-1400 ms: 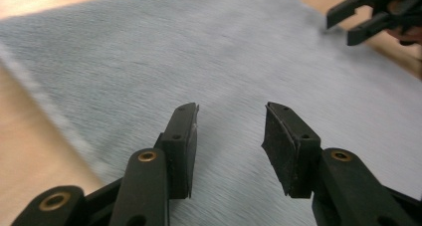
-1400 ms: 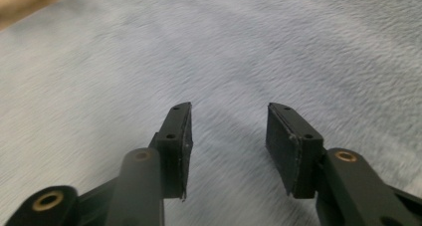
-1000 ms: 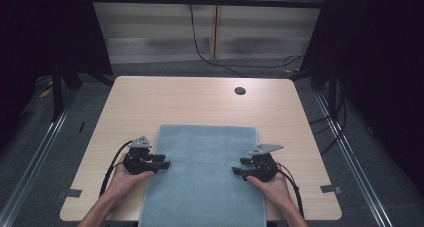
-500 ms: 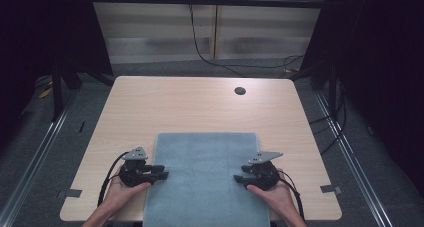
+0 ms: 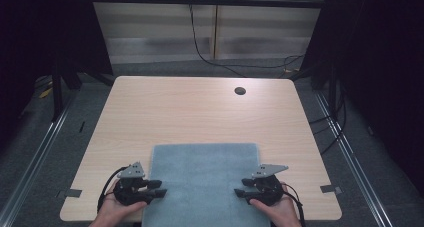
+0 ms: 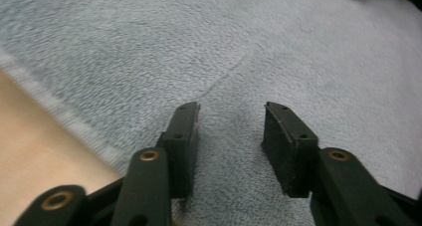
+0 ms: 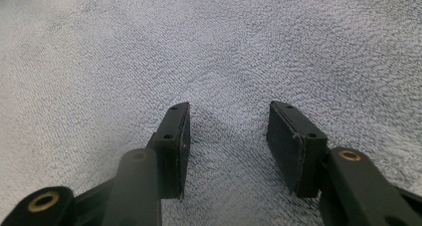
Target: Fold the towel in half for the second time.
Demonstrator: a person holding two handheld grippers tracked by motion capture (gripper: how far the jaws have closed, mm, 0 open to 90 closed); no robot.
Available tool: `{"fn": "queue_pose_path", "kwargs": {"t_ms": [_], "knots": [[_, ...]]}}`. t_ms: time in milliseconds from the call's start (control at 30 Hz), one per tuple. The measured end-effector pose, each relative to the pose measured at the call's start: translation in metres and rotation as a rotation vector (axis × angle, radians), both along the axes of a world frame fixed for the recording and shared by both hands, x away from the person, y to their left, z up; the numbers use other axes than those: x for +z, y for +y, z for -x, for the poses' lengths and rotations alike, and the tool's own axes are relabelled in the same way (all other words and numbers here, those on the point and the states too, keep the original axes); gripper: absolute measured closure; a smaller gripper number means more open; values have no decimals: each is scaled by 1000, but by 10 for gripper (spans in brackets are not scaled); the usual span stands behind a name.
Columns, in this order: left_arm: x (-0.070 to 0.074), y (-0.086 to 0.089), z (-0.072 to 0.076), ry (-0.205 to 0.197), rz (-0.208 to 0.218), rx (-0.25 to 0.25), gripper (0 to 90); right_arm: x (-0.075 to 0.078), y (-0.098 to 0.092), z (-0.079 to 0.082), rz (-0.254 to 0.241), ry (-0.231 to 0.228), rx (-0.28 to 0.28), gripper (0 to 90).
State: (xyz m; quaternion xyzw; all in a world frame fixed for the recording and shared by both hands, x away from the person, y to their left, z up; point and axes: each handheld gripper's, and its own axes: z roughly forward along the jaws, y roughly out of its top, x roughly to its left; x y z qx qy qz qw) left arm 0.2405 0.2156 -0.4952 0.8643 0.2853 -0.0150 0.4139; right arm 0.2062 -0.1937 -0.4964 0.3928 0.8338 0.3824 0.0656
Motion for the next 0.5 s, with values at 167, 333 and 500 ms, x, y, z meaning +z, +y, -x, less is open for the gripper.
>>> {"fn": "queue_pose_path", "kwargs": {"t_ms": [167,333,500], "knots": [[15,11,-10,-5,119,35,566,2,1,13,-14,7,28,537],[20,23,-48,-33,118,127,531,15,-12,-7,-83,-51,7,522],[26,28,-79,-48,128,198,483,28,-30,-47,-69,-118,-64,521]]}}
